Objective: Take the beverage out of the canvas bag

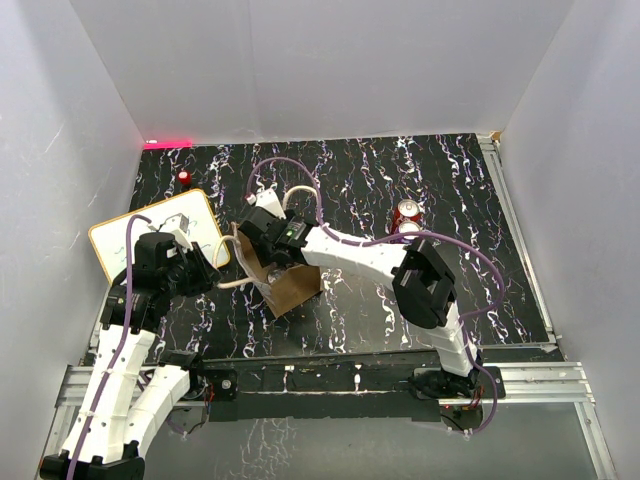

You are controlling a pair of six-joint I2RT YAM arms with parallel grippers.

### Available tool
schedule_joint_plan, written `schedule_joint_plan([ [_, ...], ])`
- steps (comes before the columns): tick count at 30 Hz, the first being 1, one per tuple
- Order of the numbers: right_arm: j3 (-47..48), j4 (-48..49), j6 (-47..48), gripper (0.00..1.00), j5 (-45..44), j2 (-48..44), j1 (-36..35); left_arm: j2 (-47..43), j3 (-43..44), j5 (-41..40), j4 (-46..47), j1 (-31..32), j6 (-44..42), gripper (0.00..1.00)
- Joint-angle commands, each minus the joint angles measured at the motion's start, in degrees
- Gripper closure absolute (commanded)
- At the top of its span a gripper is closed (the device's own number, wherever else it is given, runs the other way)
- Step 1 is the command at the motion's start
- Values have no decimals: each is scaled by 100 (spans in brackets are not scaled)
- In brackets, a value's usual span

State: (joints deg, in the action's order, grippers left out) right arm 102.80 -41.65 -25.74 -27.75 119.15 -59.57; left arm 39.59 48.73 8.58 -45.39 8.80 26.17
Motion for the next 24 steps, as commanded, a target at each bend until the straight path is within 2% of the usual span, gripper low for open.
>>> schedule_joint_plan([
  [1, 620, 526, 164, 82, -75, -386, 2, -13, -22, -66, 4, -36, -16, 100],
  [10, 908, 480, 218, 88, -54, -383, 0, -7, -27, -58, 7, -32, -16, 100],
  [24, 716, 759, 262, 92, 41, -1240, 7, 2, -25, -68, 3, -41, -16, 100],
])
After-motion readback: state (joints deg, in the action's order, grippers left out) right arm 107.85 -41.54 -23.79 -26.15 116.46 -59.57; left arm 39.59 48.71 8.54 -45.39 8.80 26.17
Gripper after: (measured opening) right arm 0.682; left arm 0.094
